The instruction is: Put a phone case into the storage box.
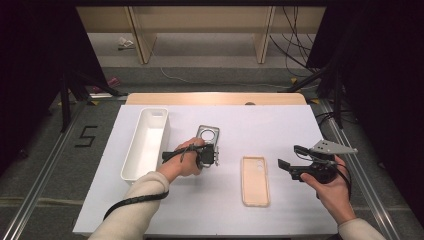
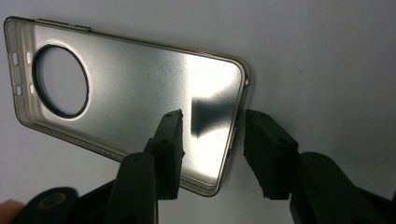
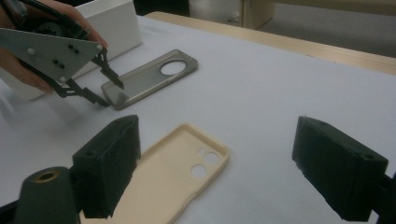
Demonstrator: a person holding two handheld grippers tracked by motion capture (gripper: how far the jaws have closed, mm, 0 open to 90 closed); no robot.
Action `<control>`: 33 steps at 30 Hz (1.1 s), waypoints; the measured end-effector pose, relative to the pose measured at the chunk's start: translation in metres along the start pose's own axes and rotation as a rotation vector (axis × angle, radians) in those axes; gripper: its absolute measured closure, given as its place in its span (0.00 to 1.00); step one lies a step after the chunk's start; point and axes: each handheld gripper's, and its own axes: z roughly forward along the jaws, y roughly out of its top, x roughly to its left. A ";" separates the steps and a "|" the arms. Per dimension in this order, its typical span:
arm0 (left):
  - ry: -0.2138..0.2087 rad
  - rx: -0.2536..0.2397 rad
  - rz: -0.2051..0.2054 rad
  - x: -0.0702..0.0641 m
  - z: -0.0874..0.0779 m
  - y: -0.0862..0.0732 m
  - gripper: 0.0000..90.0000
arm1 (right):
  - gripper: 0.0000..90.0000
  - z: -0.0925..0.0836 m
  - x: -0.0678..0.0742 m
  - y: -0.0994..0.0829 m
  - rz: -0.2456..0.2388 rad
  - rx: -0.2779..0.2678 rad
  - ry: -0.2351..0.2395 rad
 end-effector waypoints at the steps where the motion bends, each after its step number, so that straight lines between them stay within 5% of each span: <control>1: -0.004 0.000 0.002 0.000 0.000 0.000 0.66 | 0.18 0.000 0.000 0.000 0.000 0.000 0.000; 11: -0.030 -0.002 0.040 0.000 0.000 0.001 0.77 | 0.18 0.000 0.000 0.000 0.000 0.001 0.002; 33: -0.122 0.009 0.049 0.009 0.002 0.002 0.84 | 0.18 0.000 0.000 0.000 0.001 0.002 0.004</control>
